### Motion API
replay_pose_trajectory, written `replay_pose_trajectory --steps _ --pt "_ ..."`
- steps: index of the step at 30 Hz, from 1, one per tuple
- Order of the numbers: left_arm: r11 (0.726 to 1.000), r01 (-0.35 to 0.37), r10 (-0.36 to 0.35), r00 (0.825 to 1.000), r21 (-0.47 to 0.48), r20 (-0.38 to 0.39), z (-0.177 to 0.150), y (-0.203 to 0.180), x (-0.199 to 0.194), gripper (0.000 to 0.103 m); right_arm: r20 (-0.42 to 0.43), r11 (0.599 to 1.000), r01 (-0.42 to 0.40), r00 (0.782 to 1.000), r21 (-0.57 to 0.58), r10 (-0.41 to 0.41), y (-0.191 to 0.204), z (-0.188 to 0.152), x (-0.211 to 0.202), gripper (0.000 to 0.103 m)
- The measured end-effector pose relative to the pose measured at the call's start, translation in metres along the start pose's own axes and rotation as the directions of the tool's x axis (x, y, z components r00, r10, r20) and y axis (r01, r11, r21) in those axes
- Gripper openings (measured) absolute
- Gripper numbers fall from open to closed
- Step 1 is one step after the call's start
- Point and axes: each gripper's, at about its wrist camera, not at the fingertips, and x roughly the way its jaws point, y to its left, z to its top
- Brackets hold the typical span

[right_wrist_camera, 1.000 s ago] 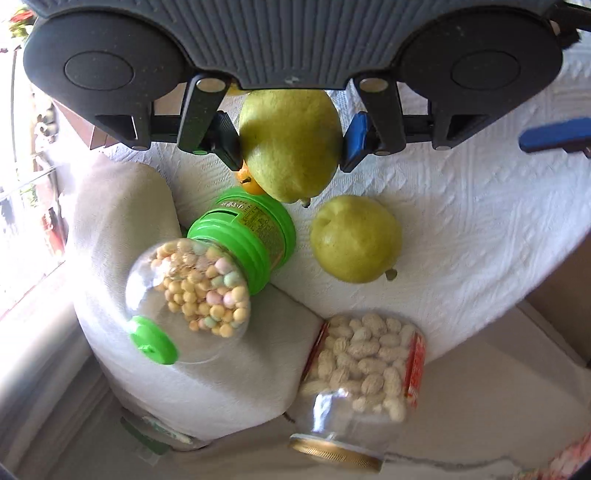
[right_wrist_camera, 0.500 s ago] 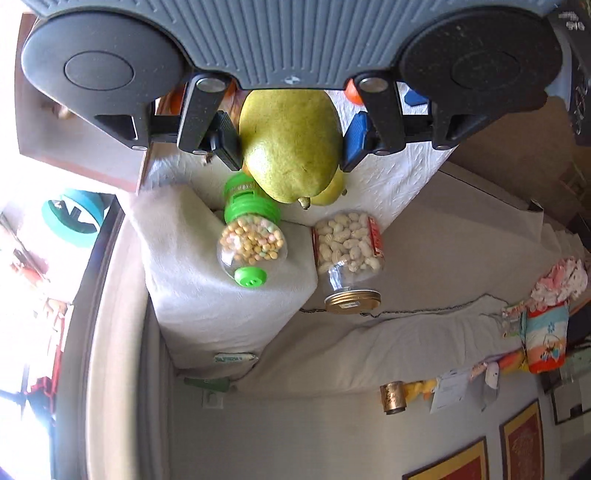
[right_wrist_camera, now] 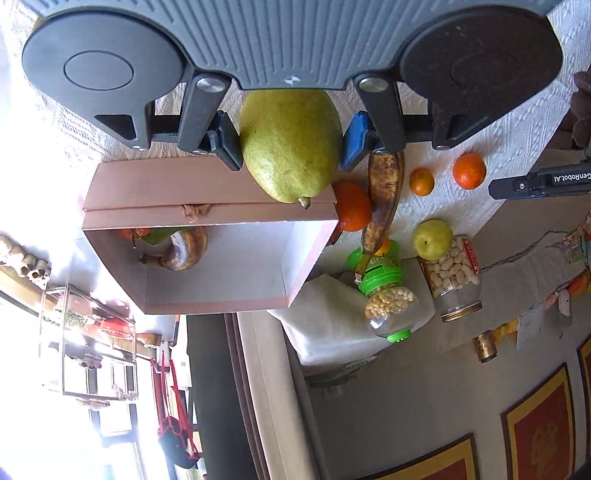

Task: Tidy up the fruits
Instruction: 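Lift the pear with the right tool while the left tool grasps an orange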

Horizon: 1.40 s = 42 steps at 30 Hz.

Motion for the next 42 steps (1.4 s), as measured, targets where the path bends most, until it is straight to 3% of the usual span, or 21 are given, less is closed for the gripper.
replay_pose_trajectory --steps 3,7,13,17,23,26,33,35,39,42 --pt "1.0 -0.023 0.023 1.0 0.013 -0.016 0.001 -0.002 0.003 0.052 -0.029 1.0 -0.006 1.0 0.017 0.006 -0.007 -0.013 0.006 0.057" --pt "0.999 -0.042 0.043 0.998 0.019 -0.042 0.002 -0.004 0.009 0.052 -0.002 0.997 -0.044 0.999 0.064 0.044 -0.02 -0.023 -0.007 0.057" --pt "0.996 -0.089 0.088 0.993 -0.006 -0.076 -0.001 -0.006 0.027 0.052 0.012 0.999 -0.043 0.999 0.028 0.043 -0.019 -0.034 -0.02 0.058" --pt "0.988 -0.138 0.144 0.985 0.066 -0.092 -0.004 -0.013 0.038 0.052 0.006 0.998 -0.044 0.999 0.04 0.044 -0.02 -0.033 -0.018 0.064" --pt "0.986 -0.141 0.151 0.982 0.089 -0.111 -0.007 -0.011 0.054 0.052 0.01 0.999 -0.028 1.0 0.018 0.028 -0.016 -0.035 -0.019 0.069" --pt "0.989 -0.12 0.128 0.987 0.081 -0.099 -0.008 -0.008 0.051 0.049 0.019 1.0 -0.009 1.0 -0.003 0.009 -0.011 -0.036 -0.021 0.069" --pt "0.999 0.006 -0.001 0.995 0.047 -0.096 -0.02 -0.012 0.016 0.048 0.065 0.992 0.055 0.997 -0.112 -0.048 0.007 -0.023 -0.034 0.07" --pt "0.997 0.054 -0.048 0.994 0.051 -0.102 -0.025 -0.018 0.006 0.048 0.082 0.99 0.064 0.995 -0.126 -0.054 0.012 -0.019 -0.038 0.075" --pt "0.976 0.216 -0.213 0.966 0.007 -0.146 -0.039 -0.032 -0.001 0.048 0.081 0.988 0.072 0.995 -0.14 -0.061 0.021 -0.021 -0.041 0.078" --pt "0.969 0.244 -0.236 0.954 0.022 -0.183 -0.046 -0.04 0.005 0.049 0.078 0.987 0.083 0.994 -0.139 -0.072 0.021 -0.026 -0.045 0.078"
